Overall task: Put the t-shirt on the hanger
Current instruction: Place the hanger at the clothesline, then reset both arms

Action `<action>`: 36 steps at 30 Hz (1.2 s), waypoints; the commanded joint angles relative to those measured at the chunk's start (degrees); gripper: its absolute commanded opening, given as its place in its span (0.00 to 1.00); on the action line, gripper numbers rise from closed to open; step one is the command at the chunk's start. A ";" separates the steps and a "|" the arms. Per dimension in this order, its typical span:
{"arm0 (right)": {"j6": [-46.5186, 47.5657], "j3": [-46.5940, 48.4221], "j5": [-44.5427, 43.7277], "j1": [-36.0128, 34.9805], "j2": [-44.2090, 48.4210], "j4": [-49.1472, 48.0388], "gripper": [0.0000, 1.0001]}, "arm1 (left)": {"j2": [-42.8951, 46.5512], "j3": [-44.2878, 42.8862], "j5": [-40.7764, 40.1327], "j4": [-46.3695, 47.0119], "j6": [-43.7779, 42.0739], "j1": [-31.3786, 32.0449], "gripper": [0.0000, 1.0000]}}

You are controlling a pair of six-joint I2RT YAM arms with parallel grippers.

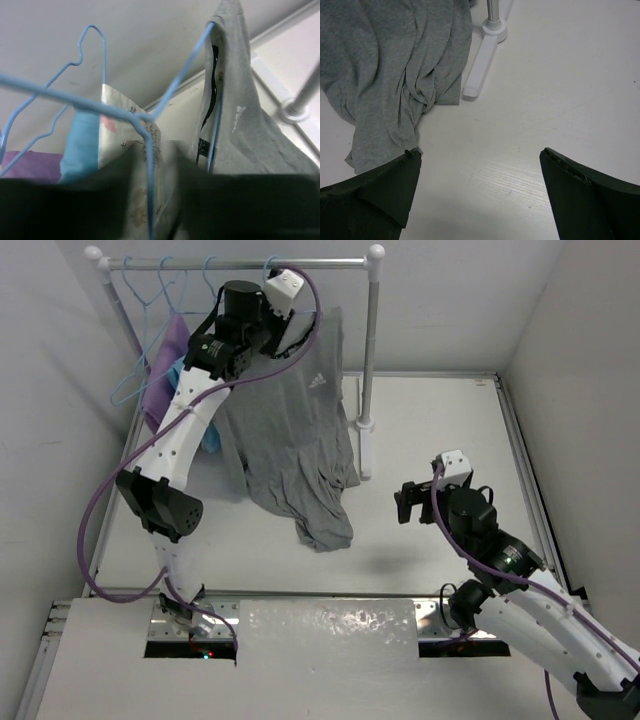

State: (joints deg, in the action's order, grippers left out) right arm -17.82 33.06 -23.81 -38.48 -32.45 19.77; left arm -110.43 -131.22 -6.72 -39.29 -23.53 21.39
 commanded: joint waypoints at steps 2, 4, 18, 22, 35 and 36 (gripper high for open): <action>-0.46 -0.19 0.87 -0.28 0.10 -1.40 0.99 | 7.06 3.24 6.44 -1.49 1.82 -0.38 0.73; -0.46 -0.10 1.14 -0.28 -0.25 -0.79 0.99 | 9.87 5.09 9.08 -2.19 2.08 -0.38 0.96; -7.13 -9.57 -5.80 -0.19 -10.36 -0.77 0.99 | 44.23 51.02 20.52 -5.88 -11.09 -0.29 1.00; -12.32 -12.58 -13.43 -0.10 -10.01 -3.77 0.99 | 47.41 62.99 18.51 -8.00 -16.90 -0.38 1.00; -9.78 -17.49 -13.19 -0.10 -4.82 -6.32 0.99 | 49.61 101.21 3.76 15.08 -15.51 -0.38 1.00; -9.34 -18.02 -12.84 -0.10 -4.30 -6.76 0.99 | 49.87 103.25 0.08 18.34 -14.62 -0.38 1.00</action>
State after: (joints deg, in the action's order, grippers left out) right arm -27.42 16.34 -35.90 -38.46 -38.17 15.86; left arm -62.50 -31.97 2.68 -35.11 -40.64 21.39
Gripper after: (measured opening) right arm 0.986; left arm 0.997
